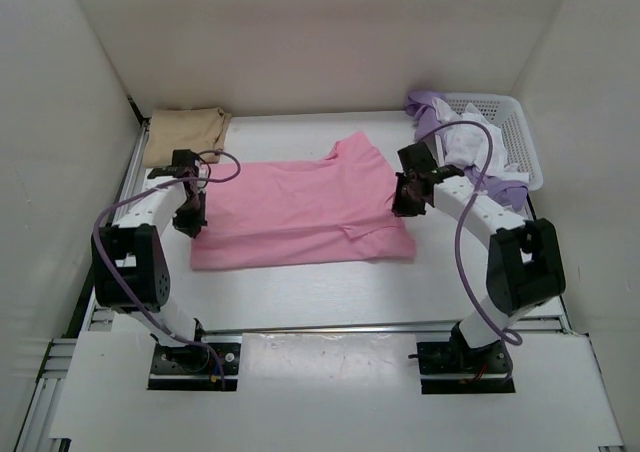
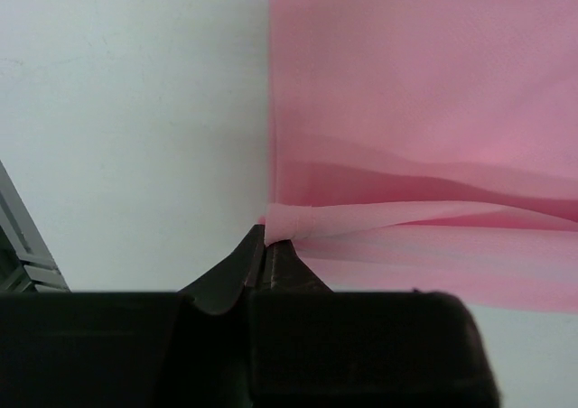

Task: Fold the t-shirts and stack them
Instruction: Fold the flattened tshirt in 1/3 of the way

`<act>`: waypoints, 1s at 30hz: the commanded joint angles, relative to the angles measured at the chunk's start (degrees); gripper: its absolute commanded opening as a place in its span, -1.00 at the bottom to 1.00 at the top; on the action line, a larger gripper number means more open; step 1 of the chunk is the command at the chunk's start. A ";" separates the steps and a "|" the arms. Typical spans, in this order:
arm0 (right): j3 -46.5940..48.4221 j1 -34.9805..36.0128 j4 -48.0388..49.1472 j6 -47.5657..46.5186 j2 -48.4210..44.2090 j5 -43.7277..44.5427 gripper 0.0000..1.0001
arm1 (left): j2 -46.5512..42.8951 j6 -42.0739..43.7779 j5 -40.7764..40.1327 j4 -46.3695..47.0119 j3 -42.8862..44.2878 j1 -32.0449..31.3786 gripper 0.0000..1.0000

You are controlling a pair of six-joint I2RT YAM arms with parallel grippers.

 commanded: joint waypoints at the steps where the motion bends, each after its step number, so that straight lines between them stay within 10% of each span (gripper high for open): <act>1: 3.71 -1.39 0.17 0.79 4.26 1.01 -1.00 | 1.88 0.01 -0.90 2.00 2.31 1.50 -0.80; 4: 6.70 -2.62 -1.14 1.40 8.48 0.47 -1.00 | 4.87 0.01 -0.37 2.00 3.54 2.04 -0.77; 7: 9.17 -2.62 -1.76 1.41 11.21 0.47 -0.55 | 6.45 0.01 0.15 2.53 4.76 2.65 -0.65; 8: 10.30 -2.62 -1.76 1.41 11.91 0.47 -0.07 | 6.45 0.01 0.15 2.53 4.77 3.35 -0.57; 11: 12.33 -2.62 -2.99 0.36 12.45 0.47 0.34 | 6.98 0.01 0.68 2.53 7.23 4.67 -0.06; 17: 9.10 -2.01 -4.93 -0.35 5.17 0.92 0.41 | 1.81 0.01 3.66 1.92 10.66 10.91 0.85; 30: -8.49 -3.15 -2.30 5.10 1.80 -9.11 0.44 | 2.75 0.01 11.40 0.24 -4.20 12.85 0.79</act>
